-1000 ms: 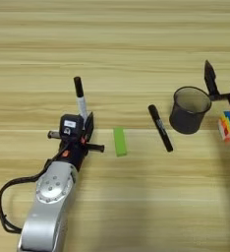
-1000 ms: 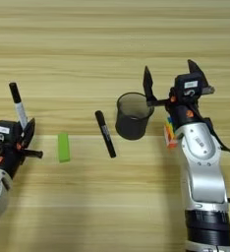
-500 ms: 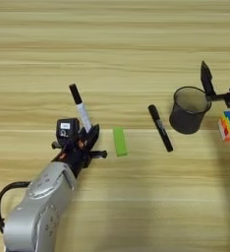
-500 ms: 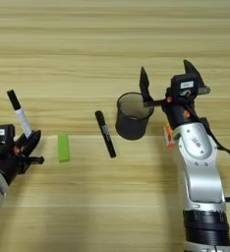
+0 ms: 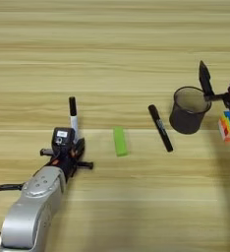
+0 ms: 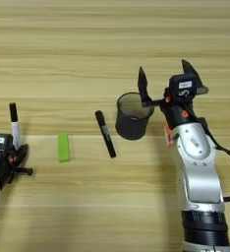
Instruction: Move the objects on the table
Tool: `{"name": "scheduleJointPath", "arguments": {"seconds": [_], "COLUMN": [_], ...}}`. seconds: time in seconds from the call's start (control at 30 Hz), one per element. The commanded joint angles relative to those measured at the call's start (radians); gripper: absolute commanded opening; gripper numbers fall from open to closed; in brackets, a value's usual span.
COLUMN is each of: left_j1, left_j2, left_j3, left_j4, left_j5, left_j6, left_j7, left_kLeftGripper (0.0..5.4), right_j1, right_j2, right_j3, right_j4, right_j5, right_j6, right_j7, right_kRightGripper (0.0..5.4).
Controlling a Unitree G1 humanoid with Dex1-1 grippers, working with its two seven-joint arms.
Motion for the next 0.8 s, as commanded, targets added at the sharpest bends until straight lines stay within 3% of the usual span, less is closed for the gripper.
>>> {"name": "scheduleJointPath", "arguments": {"seconds": [0.03,0.23,0.27,0.8], "left_j1": [0.003,0.004,0.003,-0.011], "left_j2": [0.010,0.010,0.010,-0.009], "left_j3": [-0.019,-0.028,-0.029,-0.043], "left_j4": [0.024,0.030,0.031,0.072], "left_j5": [0.015,0.018,0.019,0.035], "left_j6": [0.010,0.008,0.008,-0.029], "left_j7": [-0.011,-0.012,-0.012,0.001], "left_kLeftGripper": [0.69,0.69,0.97,2.50], "right_j1": [0.003,0.004,0.004,-0.002], "right_j2": [-0.001,-0.002,-0.002,-0.007], "right_j3": [0.004,0.007,0.007,0.003], "right_j4": [-0.021,-0.022,-0.022,0.001], "right_j5": [0.002,0.001,0.001,0.000], "right_j6": [0.011,0.013,0.013,0.003], "right_j7": [0.001,0.003,0.003,0.006], "right_kRightGripper": [5.40,5.40,5.40,5.40]}}
